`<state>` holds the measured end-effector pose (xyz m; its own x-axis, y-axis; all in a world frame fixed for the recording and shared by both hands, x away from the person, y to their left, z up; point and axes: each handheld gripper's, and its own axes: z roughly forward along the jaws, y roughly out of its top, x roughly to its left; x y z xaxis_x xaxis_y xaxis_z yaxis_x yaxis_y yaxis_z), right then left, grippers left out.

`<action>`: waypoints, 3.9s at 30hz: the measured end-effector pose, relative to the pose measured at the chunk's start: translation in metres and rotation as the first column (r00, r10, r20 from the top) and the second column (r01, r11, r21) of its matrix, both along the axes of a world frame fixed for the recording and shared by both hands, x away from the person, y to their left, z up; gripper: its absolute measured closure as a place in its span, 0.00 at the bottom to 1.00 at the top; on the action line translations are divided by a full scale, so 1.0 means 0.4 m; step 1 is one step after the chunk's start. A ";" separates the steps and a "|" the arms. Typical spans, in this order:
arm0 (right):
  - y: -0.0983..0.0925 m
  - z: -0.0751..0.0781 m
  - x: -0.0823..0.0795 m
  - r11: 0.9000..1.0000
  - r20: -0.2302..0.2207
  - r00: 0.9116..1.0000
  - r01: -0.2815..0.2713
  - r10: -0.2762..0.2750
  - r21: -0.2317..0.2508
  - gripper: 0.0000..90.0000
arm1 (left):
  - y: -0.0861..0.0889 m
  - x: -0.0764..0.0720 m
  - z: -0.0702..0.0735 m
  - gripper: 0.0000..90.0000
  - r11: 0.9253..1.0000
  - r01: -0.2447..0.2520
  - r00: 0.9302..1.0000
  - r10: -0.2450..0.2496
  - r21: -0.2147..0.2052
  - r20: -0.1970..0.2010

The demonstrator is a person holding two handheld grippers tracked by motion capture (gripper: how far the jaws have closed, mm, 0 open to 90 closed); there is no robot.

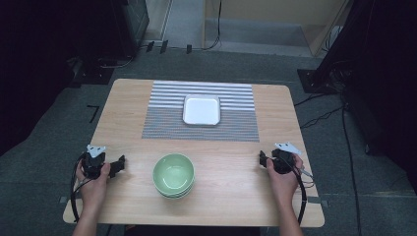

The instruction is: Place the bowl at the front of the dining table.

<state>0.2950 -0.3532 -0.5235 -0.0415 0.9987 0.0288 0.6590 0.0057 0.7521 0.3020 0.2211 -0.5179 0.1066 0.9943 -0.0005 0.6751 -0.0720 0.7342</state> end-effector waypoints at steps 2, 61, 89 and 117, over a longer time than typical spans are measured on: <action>0.000 0.000 0.000 1.000 -0.001 1.000 -0.002 0.002 0.000 0.31 | 0.000 -0.001 0.000 0.15 1.000 0.000 1.000 0.000 -0.002 0.001; 0.070 0.059 -0.006 0.996 0.068 0.994 0.090 -0.089 -0.010 0.16 | -0.090 -0.082 0.223 0.26 0.955 0.208 0.966 -0.166 -0.212 0.197; 0.220 0.167 -0.048 0.991 0.145 0.986 -0.097 0.082 0.096 0.16 | -0.158 -0.109 0.249 0.42 0.911 0.346 0.929 -0.298 -0.224 0.222; 0.330 0.216 -0.081 0.965 0.157 0.968 -0.218 0.196 0.144 0.16 | -0.229 -0.129 0.248 0.47 0.885 0.421 0.900 -0.380 -0.197 0.215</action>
